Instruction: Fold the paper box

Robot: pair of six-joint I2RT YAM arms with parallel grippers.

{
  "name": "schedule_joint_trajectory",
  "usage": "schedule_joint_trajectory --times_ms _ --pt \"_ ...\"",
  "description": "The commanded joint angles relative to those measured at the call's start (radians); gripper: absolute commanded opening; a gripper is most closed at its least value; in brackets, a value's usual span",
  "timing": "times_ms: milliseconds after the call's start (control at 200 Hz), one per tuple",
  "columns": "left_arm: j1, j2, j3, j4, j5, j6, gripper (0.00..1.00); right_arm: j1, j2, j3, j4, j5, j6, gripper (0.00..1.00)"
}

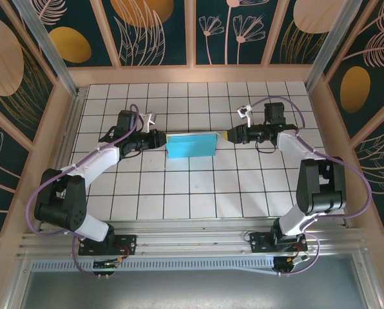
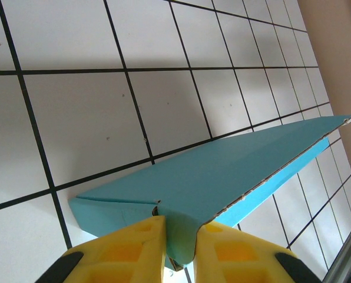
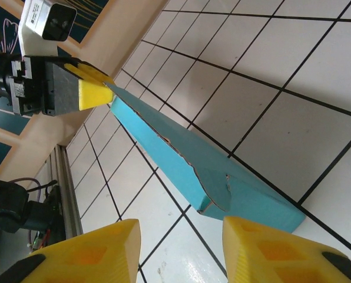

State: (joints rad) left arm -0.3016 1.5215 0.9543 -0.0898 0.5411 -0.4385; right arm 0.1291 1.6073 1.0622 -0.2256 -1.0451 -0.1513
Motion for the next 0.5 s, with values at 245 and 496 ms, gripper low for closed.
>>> schedule_joint_trajectory --times_ms 245,496 --pt "-0.007 0.019 0.009 -0.05 0.014 0.007 0.19 0.038 0.087 0.117 -0.046 0.025 -0.062 0.37" --pt "-0.007 0.019 0.008 -0.05 0.014 0.009 0.19 0.05 0.104 0.124 -0.06 0.031 -0.074 0.35"
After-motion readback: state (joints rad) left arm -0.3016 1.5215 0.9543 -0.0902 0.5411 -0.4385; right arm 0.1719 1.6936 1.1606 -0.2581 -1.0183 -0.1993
